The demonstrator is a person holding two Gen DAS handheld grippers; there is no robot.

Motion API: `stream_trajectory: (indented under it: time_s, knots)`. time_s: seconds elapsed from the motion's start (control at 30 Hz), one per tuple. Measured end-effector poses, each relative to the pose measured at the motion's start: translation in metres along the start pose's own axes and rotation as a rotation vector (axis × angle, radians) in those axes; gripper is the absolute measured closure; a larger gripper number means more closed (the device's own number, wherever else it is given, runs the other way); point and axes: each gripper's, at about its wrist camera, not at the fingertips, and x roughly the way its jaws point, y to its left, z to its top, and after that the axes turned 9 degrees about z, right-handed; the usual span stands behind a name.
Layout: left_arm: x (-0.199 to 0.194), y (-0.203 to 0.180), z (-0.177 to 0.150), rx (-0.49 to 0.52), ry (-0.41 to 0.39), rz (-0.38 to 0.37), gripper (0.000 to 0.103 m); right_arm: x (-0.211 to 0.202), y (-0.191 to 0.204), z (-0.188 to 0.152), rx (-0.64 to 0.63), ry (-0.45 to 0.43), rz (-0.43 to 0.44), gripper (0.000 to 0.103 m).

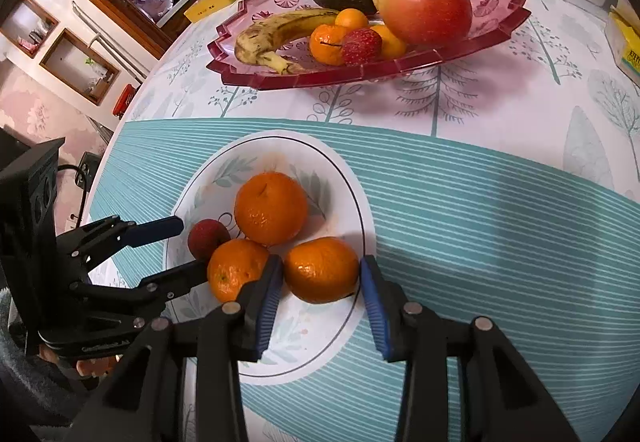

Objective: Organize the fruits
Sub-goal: 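Grasp a tangerine with the right tool while the left tool grasps the strawberry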

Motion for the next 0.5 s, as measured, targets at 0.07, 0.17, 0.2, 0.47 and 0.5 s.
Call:
stream_trajectory:
  time_s: [0.07,0.17,0.2,0.47,0.5]
  knots:
    - [0.001,-0.002,0.003,0.010,-0.004,-0.003,0.041,-0.001,0.002,-0.001,-0.014,-0.003,-0.022,0.064]
    - [0.003,-0.003,0.008,0.029,-0.008,-0.013,0.041,-0.004,0.001,-0.002,-0.024,-0.005,-0.048,0.064]
    - [0.005,-0.004,0.009,0.043,-0.010,-0.013,0.042,-0.005,0.000,-0.002,-0.023,-0.007,-0.054,0.064]
    - [0.011,-0.014,0.012,0.107,-0.021,-0.029,0.070,-0.011,-0.007,-0.004,-0.005,-0.015,-0.065,0.064]
    - [0.011,-0.015,0.012,0.111,-0.024,-0.025,0.070,-0.011,-0.008,-0.004,-0.004,-0.015,-0.065,0.064]
